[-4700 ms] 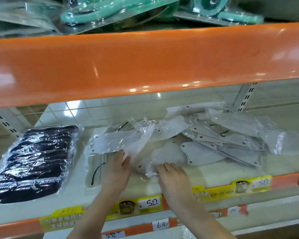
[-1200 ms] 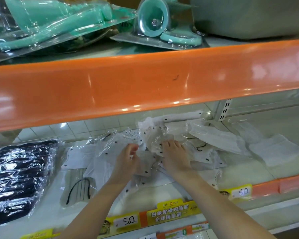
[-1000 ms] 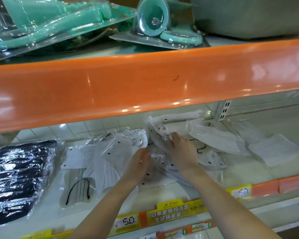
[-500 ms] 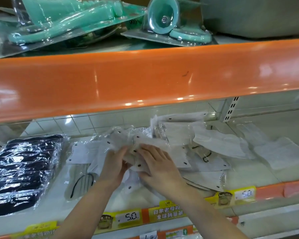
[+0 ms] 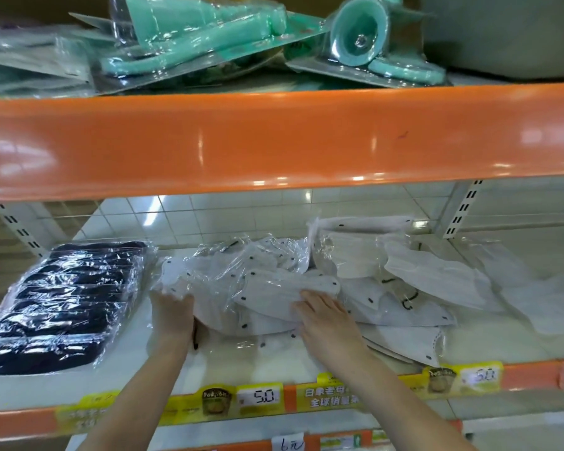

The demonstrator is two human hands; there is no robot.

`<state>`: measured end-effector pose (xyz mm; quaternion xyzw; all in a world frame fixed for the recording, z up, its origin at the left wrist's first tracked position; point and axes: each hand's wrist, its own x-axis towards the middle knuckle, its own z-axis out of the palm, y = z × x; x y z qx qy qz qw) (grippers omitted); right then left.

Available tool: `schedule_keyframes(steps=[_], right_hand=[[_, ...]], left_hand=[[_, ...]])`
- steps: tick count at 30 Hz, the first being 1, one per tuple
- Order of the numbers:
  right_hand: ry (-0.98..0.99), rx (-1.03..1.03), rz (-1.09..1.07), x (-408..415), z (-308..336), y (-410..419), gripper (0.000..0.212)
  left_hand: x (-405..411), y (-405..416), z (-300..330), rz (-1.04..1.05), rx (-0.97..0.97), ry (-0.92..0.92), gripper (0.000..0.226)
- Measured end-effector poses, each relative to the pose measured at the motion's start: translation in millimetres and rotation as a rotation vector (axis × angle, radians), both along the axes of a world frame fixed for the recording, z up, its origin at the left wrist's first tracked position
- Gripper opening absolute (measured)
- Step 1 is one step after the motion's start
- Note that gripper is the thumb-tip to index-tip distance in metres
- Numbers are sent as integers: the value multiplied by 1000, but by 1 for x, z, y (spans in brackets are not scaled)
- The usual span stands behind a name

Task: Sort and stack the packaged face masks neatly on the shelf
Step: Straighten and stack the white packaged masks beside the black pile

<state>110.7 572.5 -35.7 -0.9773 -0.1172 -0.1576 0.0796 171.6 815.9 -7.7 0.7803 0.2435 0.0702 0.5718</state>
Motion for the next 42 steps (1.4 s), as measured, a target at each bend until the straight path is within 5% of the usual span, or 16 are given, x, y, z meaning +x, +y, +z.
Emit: schedule_keyframes(steps=[4,7,14,17,20,28,32,37,42], right_hand=[[-49,76,34,3,0,-3,30],[-50,35,34,1,2,-3,37],[-88,54,-4,1,9,9,31],[27,195,-123,8,25,9,6],[194,402,-150,19,34,0,19],[264,746,-76,8,50,-7,25],[388,542,9,-2,33,6,24],[281,367,170,-22,27,17,43],[-18,245,81,-32,29,-22,21]], left_hand=[[-19,-4,14,29,164,-340,68],[-34,-12,20,-66,298,-496,58],[-46,-27,18,-332,502,-551,47],[-48,-31,17,-466,516,-528,46],[-50,-38,16,-548,485,-509,42],[-51,-60,25,-604,462,-676,34],[-55,-83,29,-717,491,-762,32],[-43,-126,21,-860,469,-559,29],[-18,-143,21,-856,259,-270,18]])
